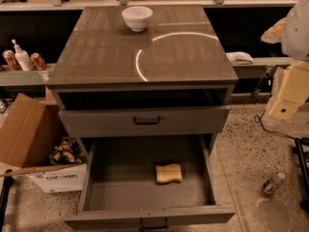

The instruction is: Pick sponge from middle drawer and place on counter

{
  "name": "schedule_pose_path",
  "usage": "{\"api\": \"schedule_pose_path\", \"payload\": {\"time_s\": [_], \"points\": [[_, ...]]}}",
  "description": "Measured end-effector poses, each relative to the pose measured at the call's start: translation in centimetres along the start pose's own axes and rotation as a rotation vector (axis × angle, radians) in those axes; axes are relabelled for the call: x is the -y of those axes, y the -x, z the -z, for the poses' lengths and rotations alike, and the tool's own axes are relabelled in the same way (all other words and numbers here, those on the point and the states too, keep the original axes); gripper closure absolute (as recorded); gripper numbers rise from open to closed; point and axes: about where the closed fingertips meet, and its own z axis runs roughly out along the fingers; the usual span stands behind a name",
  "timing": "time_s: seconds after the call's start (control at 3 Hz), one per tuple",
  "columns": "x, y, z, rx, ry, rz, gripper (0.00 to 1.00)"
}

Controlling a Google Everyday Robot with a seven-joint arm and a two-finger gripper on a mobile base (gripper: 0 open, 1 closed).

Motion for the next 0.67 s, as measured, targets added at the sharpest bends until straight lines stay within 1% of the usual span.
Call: {"api": "schedule_pose_path", "payload": {"time_s": [0.33,0.67], "points": [[0.0,0.0,0.0,0.0,0.0,0.0,0.0],[-0.6,0.2,-2.4,0.058,0.026,0.034,0.0]]}}
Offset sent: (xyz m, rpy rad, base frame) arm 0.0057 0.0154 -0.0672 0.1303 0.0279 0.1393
